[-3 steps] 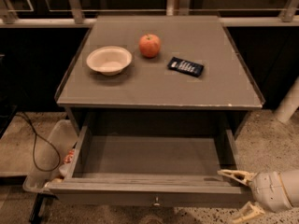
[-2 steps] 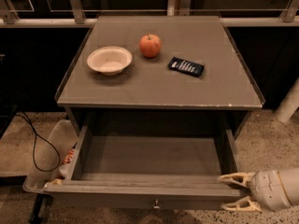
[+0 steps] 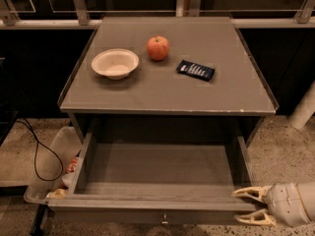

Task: Open top drawer

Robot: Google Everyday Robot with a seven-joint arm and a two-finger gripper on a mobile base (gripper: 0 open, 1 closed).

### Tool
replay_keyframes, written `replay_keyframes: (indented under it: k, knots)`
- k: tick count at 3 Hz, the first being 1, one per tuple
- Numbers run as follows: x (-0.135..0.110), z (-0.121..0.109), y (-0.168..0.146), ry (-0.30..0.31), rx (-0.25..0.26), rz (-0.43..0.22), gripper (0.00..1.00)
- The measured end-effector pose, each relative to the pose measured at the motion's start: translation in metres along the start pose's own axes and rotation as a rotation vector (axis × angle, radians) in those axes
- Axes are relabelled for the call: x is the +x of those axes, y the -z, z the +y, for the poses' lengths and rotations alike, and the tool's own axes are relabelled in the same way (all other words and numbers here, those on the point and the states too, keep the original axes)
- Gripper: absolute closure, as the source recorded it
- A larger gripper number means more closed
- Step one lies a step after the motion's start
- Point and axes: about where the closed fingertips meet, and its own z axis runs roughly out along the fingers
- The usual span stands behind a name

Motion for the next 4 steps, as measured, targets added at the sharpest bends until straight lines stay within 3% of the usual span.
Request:
replay_keyframes:
  k: [3,4]
  knots:
    - [0.0000,0.0000,-0.0001,0.000,0.000,0.000,0.04]
    - [0.0000,0.0000,-0.0001,0.000,0.000,0.000,0.00]
